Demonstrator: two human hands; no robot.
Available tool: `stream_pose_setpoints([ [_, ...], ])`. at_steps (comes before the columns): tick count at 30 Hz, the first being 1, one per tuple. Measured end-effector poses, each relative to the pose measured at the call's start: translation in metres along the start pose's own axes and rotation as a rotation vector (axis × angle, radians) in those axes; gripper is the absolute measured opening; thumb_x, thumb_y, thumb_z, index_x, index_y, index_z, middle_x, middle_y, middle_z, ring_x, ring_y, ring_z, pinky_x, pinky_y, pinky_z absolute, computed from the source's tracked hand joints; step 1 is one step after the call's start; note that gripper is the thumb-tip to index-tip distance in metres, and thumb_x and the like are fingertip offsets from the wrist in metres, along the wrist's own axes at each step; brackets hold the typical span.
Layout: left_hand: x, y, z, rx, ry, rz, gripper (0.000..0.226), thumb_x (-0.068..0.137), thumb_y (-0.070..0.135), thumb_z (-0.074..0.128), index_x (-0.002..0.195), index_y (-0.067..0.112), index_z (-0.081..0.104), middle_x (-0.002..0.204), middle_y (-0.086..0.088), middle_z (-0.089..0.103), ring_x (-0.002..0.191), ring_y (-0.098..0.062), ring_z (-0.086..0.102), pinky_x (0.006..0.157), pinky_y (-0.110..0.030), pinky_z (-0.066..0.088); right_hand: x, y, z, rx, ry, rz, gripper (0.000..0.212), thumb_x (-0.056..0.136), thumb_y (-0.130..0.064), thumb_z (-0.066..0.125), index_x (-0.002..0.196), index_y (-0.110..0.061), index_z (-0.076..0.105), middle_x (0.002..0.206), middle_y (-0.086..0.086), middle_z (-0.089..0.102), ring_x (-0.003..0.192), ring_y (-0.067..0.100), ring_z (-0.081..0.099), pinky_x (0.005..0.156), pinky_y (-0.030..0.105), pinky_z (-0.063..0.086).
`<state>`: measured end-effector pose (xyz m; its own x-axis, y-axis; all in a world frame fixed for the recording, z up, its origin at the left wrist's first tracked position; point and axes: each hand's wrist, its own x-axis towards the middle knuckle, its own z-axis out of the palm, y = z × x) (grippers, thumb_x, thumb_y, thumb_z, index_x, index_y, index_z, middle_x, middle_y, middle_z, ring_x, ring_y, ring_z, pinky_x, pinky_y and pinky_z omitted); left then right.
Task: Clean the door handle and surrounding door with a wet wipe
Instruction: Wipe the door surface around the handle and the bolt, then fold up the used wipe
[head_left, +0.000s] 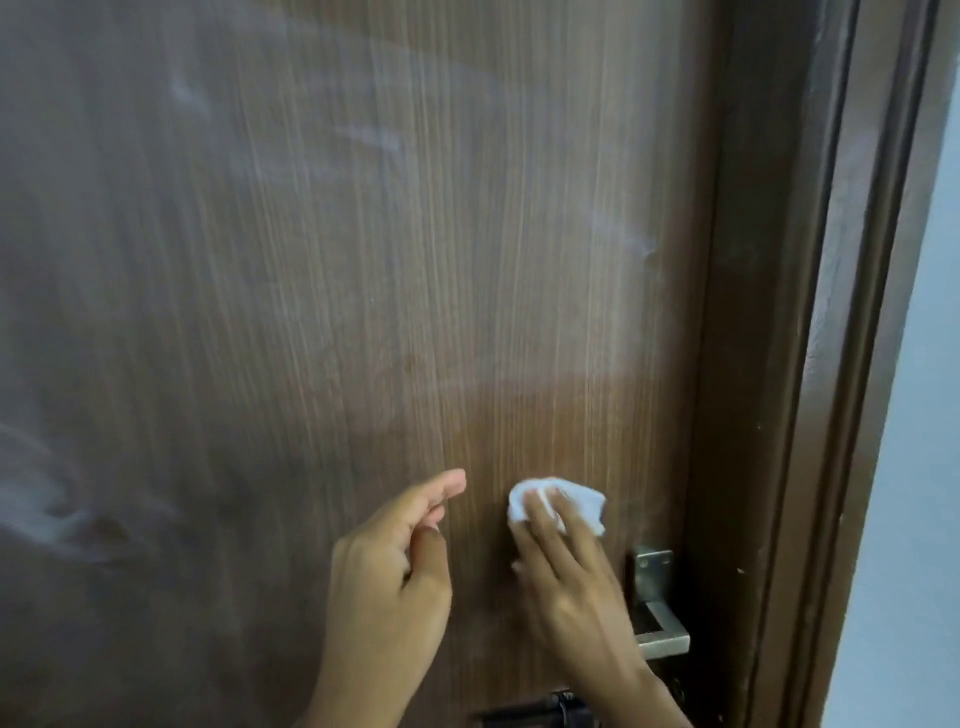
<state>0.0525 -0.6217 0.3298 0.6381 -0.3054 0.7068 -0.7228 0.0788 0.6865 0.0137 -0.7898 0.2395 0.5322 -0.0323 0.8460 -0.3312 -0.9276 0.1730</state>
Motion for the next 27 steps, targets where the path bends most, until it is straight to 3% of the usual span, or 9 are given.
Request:
stream_pose_setpoints([
  [2,-0.006,0.002,-0.008,0.025,-0.021,0.009,0.051,0.083,0.0,0.045,0.102,0.044,0.061,0.103,0.027,0.067,0.098,0.004,0.063,0.088,-0.01,0.045,-0.017,0.018,-0.003,0.05,0.002,0.102,0.038,0.092,-0.012,0.035,0.109,0.002,0.066,0.121,0.025,0.061,0.115,0.044,0.053,0.088,0.049,0.052],
  [5,-0.015,0.002,-0.022,0.044,-0.022,-0.012,0.054,0.083,-0.008,0.044,0.1,0.04,0.063,0.105,0.032,0.064,0.099,0.006,0.061,0.085,-0.005,0.043,-0.003,0.046,-0.019,0.147,0.149,0.502,0.026,0.089,-0.001,0.044,0.108,0.001,0.062,0.118,0.021,0.061,0.104,0.038,0.052,0.088,0.037,0.043],
  [8,-0.018,0.008,-0.036,0.067,-0.023,-0.015,0.049,0.083,-0.006,0.045,0.098,0.036,0.064,0.099,0.033,0.066,0.096,0.01,0.06,0.081,0.001,0.039,0.034,0.048,-0.033,0.288,0.284,0.805,0.016,0.083,0.01,0.056,0.097,0.007,0.064,0.114,0.025,0.059,0.101,0.039,0.055,0.087,0.041,0.045],
  [11,-0.009,0.017,-0.047,0.1,-0.054,0.007,0.043,0.084,-0.006,0.046,0.106,0.026,0.065,0.101,0.023,0.067,0.097,0.01,0.06,0.083,0.004,0.036,0.062,0.018,-0.055,0.622,0.342,0.891,0.016,0.082,0.009,0.057,0.08,-0.004,0.066,0.107,0.018,0.061,0.078,0.007,0.061,0.07,0.008,0.048],
  [14,0.013,0.026,-0.057,0.199,-0.16,0.028,0.042,0.082,-0.006,0.046,0.115,0.016,0.061,0.11,0.004,0.067,0.096,0.001,0.061,0.081,0.005,0.035,0.083,-0.022,-0.08,1.012,0.261,0.941,0.023,0.082,-0.001,0.062,0.075,-0.023,0.064,0.094,0.004,0.068,0.071,0.0,0.065,0.057,0.005,0.049],
  [16,0.029,0.032,-0.063,0.217,-0.229,-0.011,0.043,0.082,-0.003,0.048,0.12,0.015,0.057,0.116,-0.004,0.066,0.097,-0.009,0.063,0.085,-0.008,0.042,0.103,-0.047,-0.101,1.257,0.167,0.957,0.018,0.081,-0.002,0.065,0.084,-0.02,0.066,0.09,0.003,0.07,0.082,0.01,0.067,0.069,0.018,0.055],
  [18,0.04,0.042,-0.073,0.187,-0.251,-0.046,0.043,0.082,0.001,0.054,0.122,0.016,0.054,0.117,-0.007,0.065,0.097,-0.017,0.065,0.087,-0.024,0.047,0.124,-0.073,-0.123,1.453,0.098,0.899,0.024,0.079,0.007,0.063,0.089,-0.015,0.065,0.085,0.002,0.068,0.078,0.01,0.066,0.066,0.017,0.055],
  [22,0.05,0.062,-0.113,0.126,-0.158,-0.025,0.031,0.079,0.008,0.06,0.107,0.02,0.062,0.1,-0.006,0.072,0.093,-0.023,0.066,0.084,-0.04,0.053,0.154,-0.128,-0.162,1.521,0.003,0.733,0.032,0.074,0.012,0.064,0.093,-0.013,0.061,0.086,0.007,0.066,0.073,0.015,0.064,0.06,0.022,0.054],
  [27,0.043,0.078,-0.194,0.187,0.005,-0.034,0.008,0.077,0.016,0.065,0.084,0.014,0.068,0.07,-0.003,0.071,0.067,-0.018,0.063,0.057,-0.028,0.047,0.174,-0.198,-0.189,1.399,0.001,0.631,0.023,0.072,0.002,0.068,0.077,-0.02,0.065,0.082,0.009,0.07,0.078,0.024,0.068,0.073,0.039,0.057],
])
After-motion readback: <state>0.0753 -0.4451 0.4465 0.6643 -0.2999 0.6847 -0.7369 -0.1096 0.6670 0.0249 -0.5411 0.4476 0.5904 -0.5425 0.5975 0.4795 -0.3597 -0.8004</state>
